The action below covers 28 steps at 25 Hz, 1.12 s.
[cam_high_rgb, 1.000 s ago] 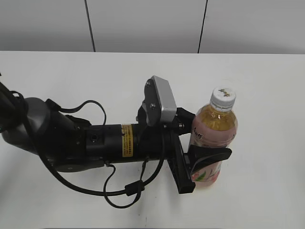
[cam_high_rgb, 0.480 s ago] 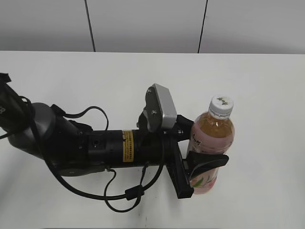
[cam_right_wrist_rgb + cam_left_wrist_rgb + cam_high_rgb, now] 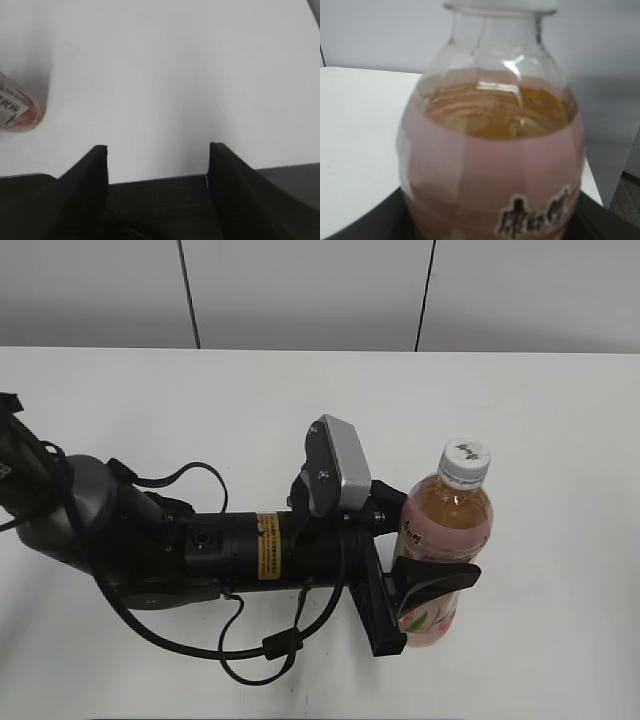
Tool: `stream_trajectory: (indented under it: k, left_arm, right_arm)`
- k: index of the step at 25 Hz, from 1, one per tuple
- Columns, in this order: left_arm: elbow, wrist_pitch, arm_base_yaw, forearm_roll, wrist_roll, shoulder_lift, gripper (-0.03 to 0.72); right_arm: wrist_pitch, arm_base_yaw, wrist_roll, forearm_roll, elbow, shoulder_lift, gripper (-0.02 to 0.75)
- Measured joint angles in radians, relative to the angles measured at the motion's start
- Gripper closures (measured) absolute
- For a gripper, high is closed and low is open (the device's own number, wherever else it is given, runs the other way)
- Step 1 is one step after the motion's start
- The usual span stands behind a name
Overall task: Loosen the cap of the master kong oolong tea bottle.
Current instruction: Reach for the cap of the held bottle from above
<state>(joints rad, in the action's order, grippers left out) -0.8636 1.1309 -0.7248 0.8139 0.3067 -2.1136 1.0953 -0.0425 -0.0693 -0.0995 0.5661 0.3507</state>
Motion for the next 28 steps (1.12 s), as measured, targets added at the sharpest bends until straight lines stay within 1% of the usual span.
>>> stream_trajectory:
  k: [6,12,15,17,19,21,25,28]
  left_arm:
    - [0.000,0.000,0.000,0.000,0.000,0.000,0.286]
    - [0.000,0.000,0.000,0.000,0.000,0.000,0.286]
    - [0.000,0.000,0.000,0.000,0.000,0.000,0.286]
    - [0.000,0.001,0.000,0.000,0.000,0.000,0.286]
    - [0.000,0.001,0.000,0.000,0.000,0.000,0.286]
    - [0.000,0.001,0.000,0.000,0.000,0.000,0.286]
    - [0.000,0.001,0.000,0.000,0.000,0.000,0.286]
    - [0.000,0.001,0.000,-0.001,0.000,0.000,0.286]
  right_arm:
    - [0.005,0.000,-0.119,-0.135,0.122,0.324,0.276]
    - [0.042,0.000,-0.154,-0.179,0.284,0.617,0.276]
    - [0.075,0.026,-0.158,-0.195,0.370,0.710,0.276]
    - [0.091,0.067,-0.154,-0.198,0.435,0.773,0.276]
    - [0.106,0.134,-0.132,-0.193,0.494,0.831,0.276]
    - [0.109,0.217,-0.087,-0.163,0.558,0.897,0.276]
    - [0.115,0.430,0.034,-0.055,0.696,1.028,0.276]
    - [0.116,0.545,0.113,-0.005,0.798,1.108,0.276]
